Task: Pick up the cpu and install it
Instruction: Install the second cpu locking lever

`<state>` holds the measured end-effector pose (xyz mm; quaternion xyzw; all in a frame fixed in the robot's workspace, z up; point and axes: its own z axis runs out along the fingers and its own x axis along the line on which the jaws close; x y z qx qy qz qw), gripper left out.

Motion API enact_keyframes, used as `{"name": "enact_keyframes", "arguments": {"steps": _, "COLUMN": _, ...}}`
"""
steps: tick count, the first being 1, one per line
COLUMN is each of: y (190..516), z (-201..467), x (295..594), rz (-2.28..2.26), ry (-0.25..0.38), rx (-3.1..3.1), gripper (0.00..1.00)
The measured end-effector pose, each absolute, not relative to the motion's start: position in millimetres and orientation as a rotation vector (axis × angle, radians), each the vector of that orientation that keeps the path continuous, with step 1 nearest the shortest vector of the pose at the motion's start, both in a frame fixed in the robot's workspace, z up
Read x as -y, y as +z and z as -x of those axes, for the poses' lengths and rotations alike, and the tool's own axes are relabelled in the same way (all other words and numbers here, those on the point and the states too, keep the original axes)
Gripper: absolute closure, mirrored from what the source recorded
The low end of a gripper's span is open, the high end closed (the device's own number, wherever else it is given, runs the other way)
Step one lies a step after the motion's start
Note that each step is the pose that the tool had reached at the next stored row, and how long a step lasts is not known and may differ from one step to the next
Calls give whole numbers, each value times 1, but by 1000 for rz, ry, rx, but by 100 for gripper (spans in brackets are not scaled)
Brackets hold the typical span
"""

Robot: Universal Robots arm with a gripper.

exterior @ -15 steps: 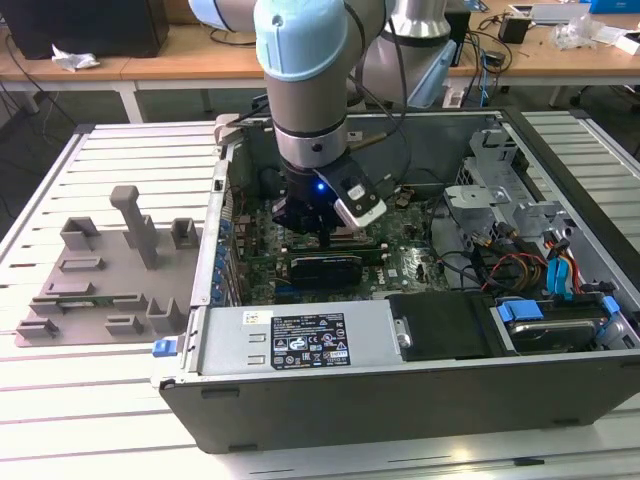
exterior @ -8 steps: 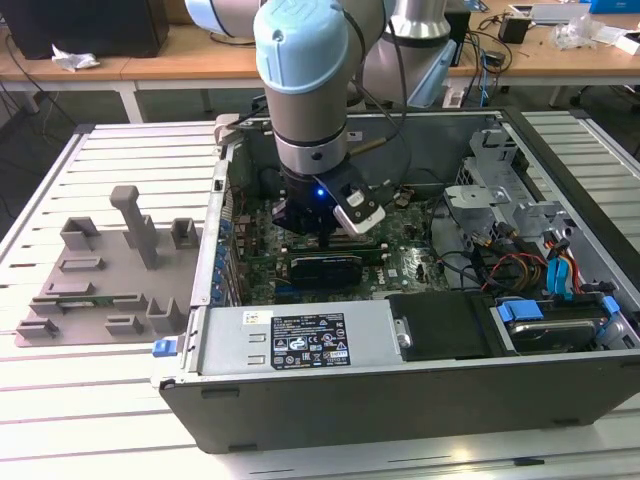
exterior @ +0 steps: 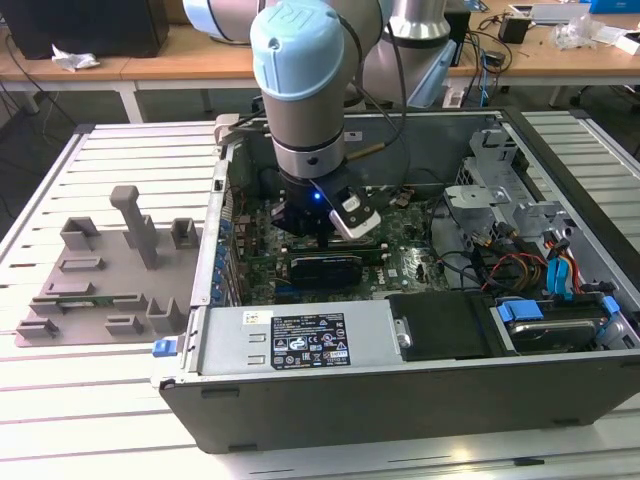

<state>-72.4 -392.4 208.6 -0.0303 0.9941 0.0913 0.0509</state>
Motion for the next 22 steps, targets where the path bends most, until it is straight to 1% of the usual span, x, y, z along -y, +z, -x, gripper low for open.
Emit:
{"name": "enact_keyframes", "arguments": {"steps": 4, "y": 208, "z": 77, "x": 392, "rz": 69, "ry": 289, "rx": -3023, "gripper": 89}}
{"name": "enact_keyframes", "arguments": {"steps": 8, "y": 207, "z": 80, "x": 392, "rz": 40, "ry": 323, "rx": -3018, "gripper": 89}}
{"name": "enact_keyframes", "arguments": {"steps": 11, "y": 205, "z": 80, "x": 392, "rz": -3, "ry": 335, "rx": -3014, "gripper": 89}}
{"name": "enact_keyframes", "arguments": {"steps": 22, "y": 203, "z": 80, "x": 394, "rz": -133, "ry": 334, "rx": -3002, "gripper": 89}}
